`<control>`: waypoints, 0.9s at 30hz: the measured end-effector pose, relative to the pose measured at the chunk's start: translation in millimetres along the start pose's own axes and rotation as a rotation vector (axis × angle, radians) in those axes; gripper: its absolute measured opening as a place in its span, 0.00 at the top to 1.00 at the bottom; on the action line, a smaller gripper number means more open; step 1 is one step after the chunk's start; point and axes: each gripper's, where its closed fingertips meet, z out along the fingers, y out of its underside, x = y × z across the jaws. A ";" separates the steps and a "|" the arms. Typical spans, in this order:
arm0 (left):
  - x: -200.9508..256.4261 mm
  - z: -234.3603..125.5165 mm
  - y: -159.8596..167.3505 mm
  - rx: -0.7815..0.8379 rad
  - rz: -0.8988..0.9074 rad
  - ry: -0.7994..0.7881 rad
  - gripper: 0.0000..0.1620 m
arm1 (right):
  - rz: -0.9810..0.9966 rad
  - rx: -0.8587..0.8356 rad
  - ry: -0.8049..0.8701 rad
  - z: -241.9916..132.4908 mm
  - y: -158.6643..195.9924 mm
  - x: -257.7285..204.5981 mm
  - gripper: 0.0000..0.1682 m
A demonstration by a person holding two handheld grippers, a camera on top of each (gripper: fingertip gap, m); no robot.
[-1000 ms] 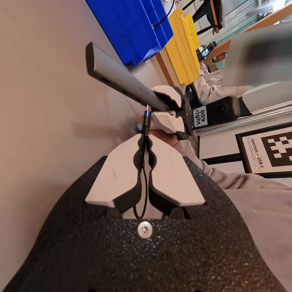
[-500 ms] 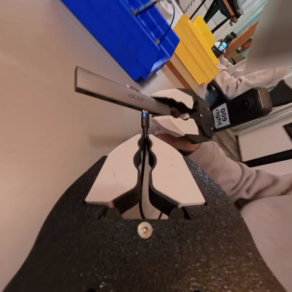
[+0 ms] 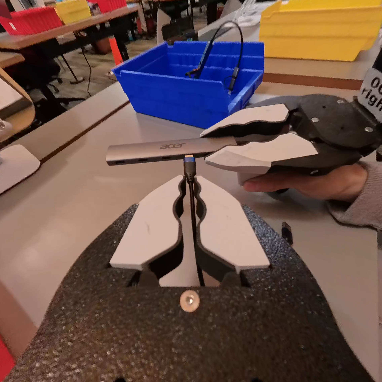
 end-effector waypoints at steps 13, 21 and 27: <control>-5.1 -0.3 2.7 -0.089 0.112 -0.073 0.97 | 0.025 -0.035 -0.022 2.9 3.6 -5.2 0.85; -4.3 0.5 1.0 -0.050 0.102 -0.082 0.96 | 0.098 -0.033 -0.077 3.1 3.7 -3.9 0.86; -3.8 -2.8 -9.4 -0.016 0.224 -0.136 0.96 | 0.109 -0.048 -0.080 3.8 5.6 -3.3 0.86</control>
